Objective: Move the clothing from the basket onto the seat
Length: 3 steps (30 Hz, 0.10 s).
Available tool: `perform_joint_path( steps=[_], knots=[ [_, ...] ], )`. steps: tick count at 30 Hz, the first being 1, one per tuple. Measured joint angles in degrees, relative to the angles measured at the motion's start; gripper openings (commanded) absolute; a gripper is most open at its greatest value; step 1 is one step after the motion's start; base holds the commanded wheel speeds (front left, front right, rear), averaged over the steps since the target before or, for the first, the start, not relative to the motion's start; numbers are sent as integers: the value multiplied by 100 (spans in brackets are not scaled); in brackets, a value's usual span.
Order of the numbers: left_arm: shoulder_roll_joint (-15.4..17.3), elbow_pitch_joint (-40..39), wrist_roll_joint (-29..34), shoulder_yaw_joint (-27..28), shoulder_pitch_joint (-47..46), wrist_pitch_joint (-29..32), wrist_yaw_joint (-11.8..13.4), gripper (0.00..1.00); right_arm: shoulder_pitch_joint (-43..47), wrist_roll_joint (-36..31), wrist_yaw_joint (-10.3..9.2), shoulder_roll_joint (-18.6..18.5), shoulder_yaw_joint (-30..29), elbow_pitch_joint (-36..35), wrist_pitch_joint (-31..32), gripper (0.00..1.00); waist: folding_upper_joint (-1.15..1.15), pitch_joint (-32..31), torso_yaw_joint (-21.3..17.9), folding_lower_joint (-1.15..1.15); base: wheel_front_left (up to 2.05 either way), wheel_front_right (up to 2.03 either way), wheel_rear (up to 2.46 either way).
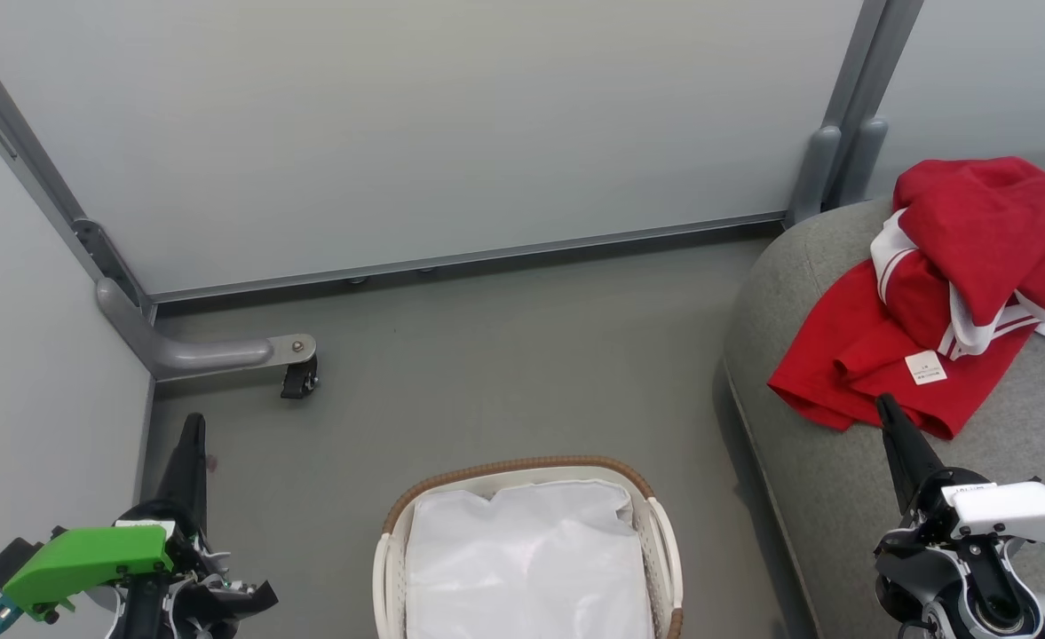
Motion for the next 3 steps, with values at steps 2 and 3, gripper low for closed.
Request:
perform_joint_path(
  steps=[2,3],
  knots=[
    [0,0,0,1,0,0,0,0,1,0,0,0,0,0,0,0,0,0,0,0,0,0,0],
    [0,0,0,1,0,0,0,0,1,0,0,0,0,0,1,0,0,0,0,0,0,0,0]
  ],
)
